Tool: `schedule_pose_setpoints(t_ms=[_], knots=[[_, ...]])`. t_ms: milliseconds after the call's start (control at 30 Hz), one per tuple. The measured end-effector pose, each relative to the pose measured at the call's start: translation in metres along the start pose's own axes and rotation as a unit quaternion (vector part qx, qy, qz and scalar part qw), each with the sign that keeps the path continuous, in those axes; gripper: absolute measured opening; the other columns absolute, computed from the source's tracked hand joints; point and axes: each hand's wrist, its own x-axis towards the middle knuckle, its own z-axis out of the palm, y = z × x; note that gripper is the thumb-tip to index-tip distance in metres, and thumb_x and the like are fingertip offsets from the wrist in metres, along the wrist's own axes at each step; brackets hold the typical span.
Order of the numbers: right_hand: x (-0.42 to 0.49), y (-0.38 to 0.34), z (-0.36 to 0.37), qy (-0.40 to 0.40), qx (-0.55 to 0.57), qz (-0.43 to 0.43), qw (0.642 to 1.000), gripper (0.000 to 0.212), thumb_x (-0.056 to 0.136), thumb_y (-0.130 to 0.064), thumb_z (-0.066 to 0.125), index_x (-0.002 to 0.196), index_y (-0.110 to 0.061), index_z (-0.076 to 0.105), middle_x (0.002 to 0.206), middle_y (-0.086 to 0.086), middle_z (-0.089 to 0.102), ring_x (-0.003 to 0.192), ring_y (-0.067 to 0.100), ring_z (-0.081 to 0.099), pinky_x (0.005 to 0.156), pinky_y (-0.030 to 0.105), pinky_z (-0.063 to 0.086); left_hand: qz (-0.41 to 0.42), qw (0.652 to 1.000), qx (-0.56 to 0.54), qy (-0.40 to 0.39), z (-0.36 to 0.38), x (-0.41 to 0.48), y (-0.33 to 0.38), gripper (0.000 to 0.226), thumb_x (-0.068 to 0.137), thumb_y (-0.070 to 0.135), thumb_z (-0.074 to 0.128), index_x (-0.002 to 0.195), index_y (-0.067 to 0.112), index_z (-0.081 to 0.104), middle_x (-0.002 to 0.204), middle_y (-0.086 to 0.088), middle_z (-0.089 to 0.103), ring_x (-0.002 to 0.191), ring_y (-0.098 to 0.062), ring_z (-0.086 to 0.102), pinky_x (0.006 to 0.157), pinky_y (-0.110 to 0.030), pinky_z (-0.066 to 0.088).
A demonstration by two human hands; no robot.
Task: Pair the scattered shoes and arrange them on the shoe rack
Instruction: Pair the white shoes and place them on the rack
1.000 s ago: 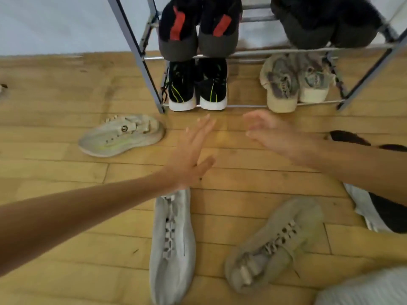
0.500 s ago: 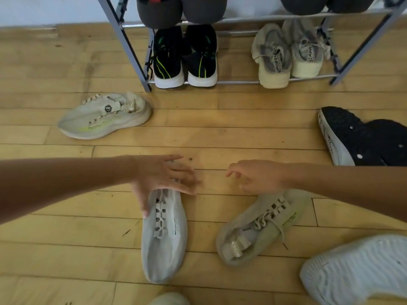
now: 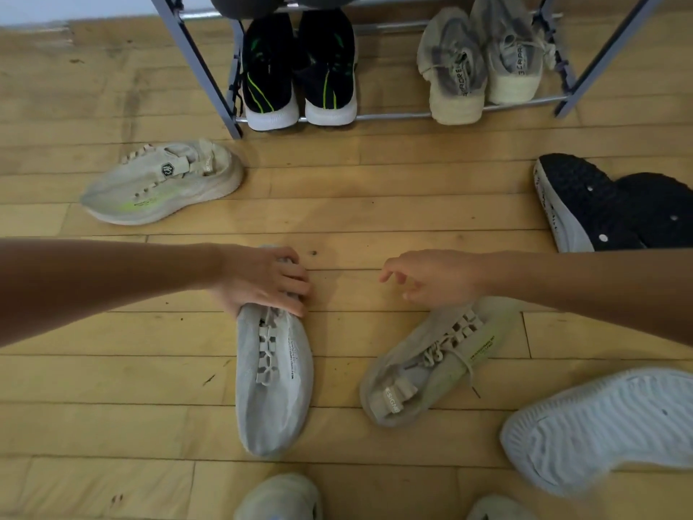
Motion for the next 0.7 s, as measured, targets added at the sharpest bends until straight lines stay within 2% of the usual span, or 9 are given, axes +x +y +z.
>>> schedule_pose_setpoints(t_ms=[167,267,333,400,500,567,633,700], knots=[[0.0,-0.003,-0.002,0.001,-0.015,-0.006,1.0,0.043,0.096,-0.017,0.044,0.139,-0.022,0.038,0.128,0.005,0.05,0.099,0.016,0.048,0.081,0.029,0.042,-0.038,0.998,0.029,0.046,-0.019,0.001,-0.015,0.065,0.056,0.043,0.068,0.117,0.029,0.049,0.11,0.003,0.054,0.107,-0.024,0.053,0.093,-0.042,0.035],[-0.004,-0.002,-0.004,0.007,-0.026,-0.009,1.0,0.043,0.096,-0.018,0.045,0.139,-0.022,0.037,0.128,0.005,0.049,0.095,0.014,0.046,0.076,0.026,0.036,-0.112,0.992,0.02,0.058,-0.038,-0.001,-0.024,0.076,0.049,0.052,0.067,0.12,0.03,0.049,0.117,0.004,0.056,0.106,-0.023,0.052,0.087,-0.042,0.044],[-0.011,0.001,-0.009,0.029,-0.016,-0.006,0.999,0.043,0.097,-0.019,0.044,0.139,-0.022,0.037,0.127,0.004,0.048,0.101,0.016,0.049,0.076,0.026,0.036,-0.168,0.984,-0.01,0.059,-0.049,-0.004,-0.028,0.081,0.047,0.061,0.067,0.12,0.03,0.049,0.118,0.006,0.056,0.101,-0.022,0.053,0.082,-0.04,0.047],[-0.023,0.008,-0.016,0.065,0.007,0.003,0.998,0.044,0.097,-0.02,0.047,0.139,-0.022,0.038,0.127,0.002,0.049,0.101,0.014,0.048,0.078,0.025,0.036,-0.23,0.97,-0.033,0.071,-0.056,-0.002,-0.029,0.084,0.045,0.067,0.062,0.117,0.025,0.052,0.108,0.007,0.061,0.089,-0.019,0.054,0.076,-0.036,0.046],[-0.049,0.024,-0.025,0.133,0.059,0.018,0.989,0.046,0.093,-0.017,0.051,0.137,-0.021,0.041,0.127,0.003,0.05,0.101,0.014,0.049,0.08,0.028,0.041,-0.348,0.929,-0.072,0.099,-0.066,0.019,-0.02,0.089,0.046,0.075,0.061,0.116,0.021,0.054,0.085,0.007,0.058,0.075,-0.015,0.048,0.075,-0.03,0.037],[-0.071,0.038,-0.025,0.188,0.124,0.041,0.974,0.048,0.091,-0.016,0.052,0.137,-0.021,0.041,0.128,0.001,0.049,0.105,0.017,0.051,0.085,0.032,0.047,-0.422,0.882,-0.163,0.131,-0.077,0.046,-0.006,0.091,0.046,0.071,0.071,0.12,0.024,0.049,0.082,0.01,0.05,0.074,-0.012,0.042,0.074,-0.028,0.031],[-0.094,0.055,-0.02,0.251,0.188,0.071,0.947,0.048,0.092,-0.015,0.052,0.138,-0.023,0.04,0.128,-0.007,0.042,0.108,0.012,0.046,0.081,0.024,0.046,-0.444,0.834,-0.279,0.173,-0.092,0.079,0.012,0.095,0.045,0.071,0.075,0.121,0.027,0.04,0.087,0.011,0.053,0.073,-0.01,0.047,0.066,-0.028,0.036],[-0.117,0.071,-0.008,0.304,0.272,0.103,0.907,0.048,0.093,-0.012,0.051,0.138,-0.025,0.041,0.129,-0.008,0.041,0.11,0.01,0.045,0.079,0.019,0.045,-0.424,0.785,-0.413,0.185,-0.107,0.111,0.032,0.101,0.044,0.075,0.073,0.124,0.03,0.031,0.094,0.015,0.053,0.074,-0.007,0.054,0.061,-0.025,0.043]])
